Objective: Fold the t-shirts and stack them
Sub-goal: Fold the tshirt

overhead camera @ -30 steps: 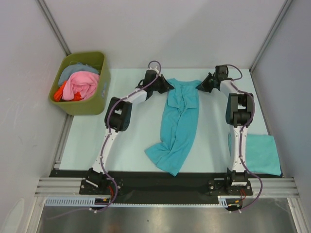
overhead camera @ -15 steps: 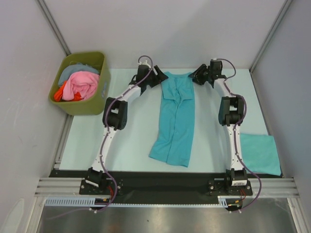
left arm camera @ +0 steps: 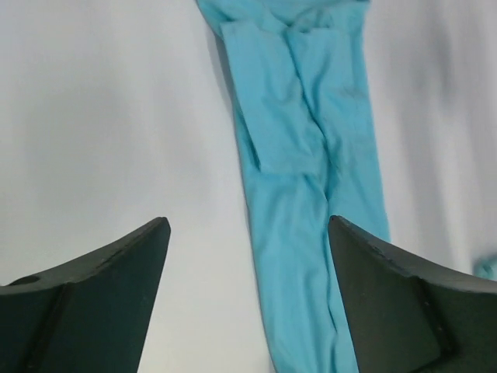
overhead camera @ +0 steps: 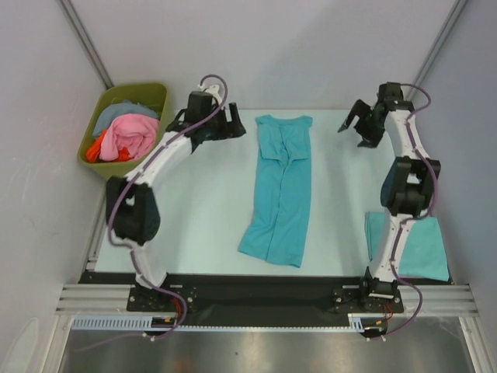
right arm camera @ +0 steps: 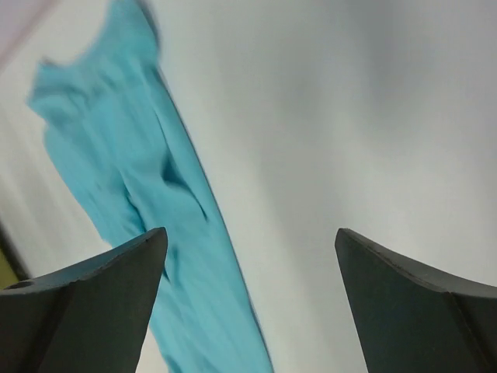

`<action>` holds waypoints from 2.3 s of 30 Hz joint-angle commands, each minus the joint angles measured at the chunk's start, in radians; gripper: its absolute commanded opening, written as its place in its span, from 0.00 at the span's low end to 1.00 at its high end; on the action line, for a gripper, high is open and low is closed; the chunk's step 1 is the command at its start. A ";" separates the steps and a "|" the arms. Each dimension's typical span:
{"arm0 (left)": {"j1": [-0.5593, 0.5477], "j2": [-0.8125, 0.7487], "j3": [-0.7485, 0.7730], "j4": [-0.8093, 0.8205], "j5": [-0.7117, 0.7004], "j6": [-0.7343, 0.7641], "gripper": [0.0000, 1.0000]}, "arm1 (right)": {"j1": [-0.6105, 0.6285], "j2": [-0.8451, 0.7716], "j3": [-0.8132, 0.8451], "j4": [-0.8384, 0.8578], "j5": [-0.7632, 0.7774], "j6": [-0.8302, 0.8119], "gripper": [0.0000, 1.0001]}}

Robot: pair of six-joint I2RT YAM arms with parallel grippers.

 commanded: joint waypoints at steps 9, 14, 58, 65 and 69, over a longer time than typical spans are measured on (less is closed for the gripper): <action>-0.092 -0.640 -0.676 -0.190 0.154 -0.010 0.77 | 0.216 -0.808 -1.017 -0.002 -0.108 -0.076 0.74; -0.126 -0.711 -0.877 -0.120 0.183 -0.077 0.78 | 0.353 -1.020 -1.221 0.019 -0.202 -0.021 0.53; -0.321 -0.344 -1.011 0.072 0.274 -0.067 0.44 | 0.482 -1.027 -1.854 0.561 -0.274 0.378 0.50; -0.322 -0.335 -1.029 0.086 0.268 -0.076 0.33 | 0.497 -0.988 -1.873 0.627 -0.286 0.400 0.47; -0.325 -0.341 -1.031 0.077 0.274 -0.085 0.18 | 0.497 -0.987 -1.873 0.593 -0.274 0.389 0.19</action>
